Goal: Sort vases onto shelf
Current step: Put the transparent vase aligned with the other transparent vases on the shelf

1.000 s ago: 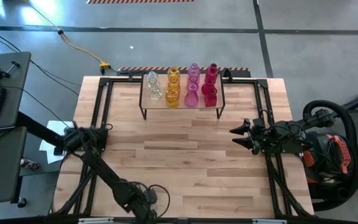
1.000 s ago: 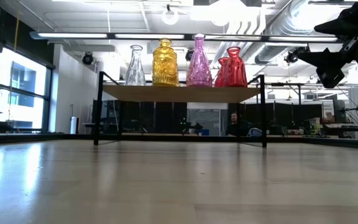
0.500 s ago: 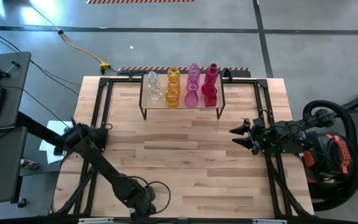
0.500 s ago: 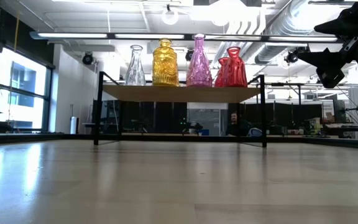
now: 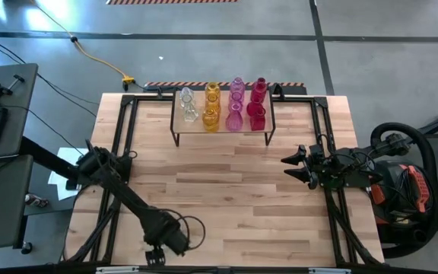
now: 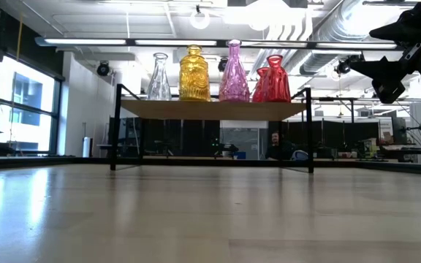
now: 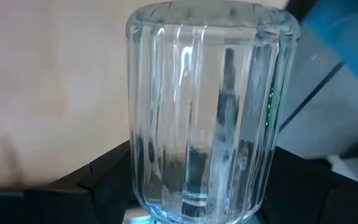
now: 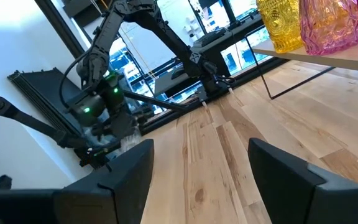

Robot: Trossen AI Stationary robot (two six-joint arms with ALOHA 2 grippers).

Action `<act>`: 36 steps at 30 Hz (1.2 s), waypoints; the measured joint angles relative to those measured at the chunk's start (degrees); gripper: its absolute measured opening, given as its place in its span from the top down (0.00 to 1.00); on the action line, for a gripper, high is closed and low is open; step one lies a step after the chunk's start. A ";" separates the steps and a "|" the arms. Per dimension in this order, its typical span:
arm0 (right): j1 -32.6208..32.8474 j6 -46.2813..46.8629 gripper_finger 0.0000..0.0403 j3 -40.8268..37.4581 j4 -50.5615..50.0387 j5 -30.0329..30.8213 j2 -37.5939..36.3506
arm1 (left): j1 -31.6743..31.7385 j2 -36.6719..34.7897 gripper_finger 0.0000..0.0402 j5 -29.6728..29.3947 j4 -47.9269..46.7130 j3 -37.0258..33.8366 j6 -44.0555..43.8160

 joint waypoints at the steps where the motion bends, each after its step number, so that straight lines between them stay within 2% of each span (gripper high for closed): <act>1: -0.01 0.00 0.39 0.00 -0.01 0.00 0.00 | 0.44 -0.11 0.29 0.83 -2.19 0.00 0.92; 8: -0.01 0.00 0.39 0.00 -0.01 0.00 0.00 | 2.86 -0.20 0.29 3.90 -16.60 0.00 7.79; 13: -0.01 0.00 0.39 0.00 0.00 0.00 0.00 | 3.20 -0.20 0.29 5.46 -22.80 0.00 11.21; 26: 0.01 0.00 0.39 0.00 -0.01 0.00 -0.01 | 2.26 3.67 0.29 5.69 -25.32 0.04 15.24; 36: -0.01 0.00 0.39 0.00 0.01 0.00 -0.02 | 2.29 8.13 0.29 8.88 -25.27 0.04 20.21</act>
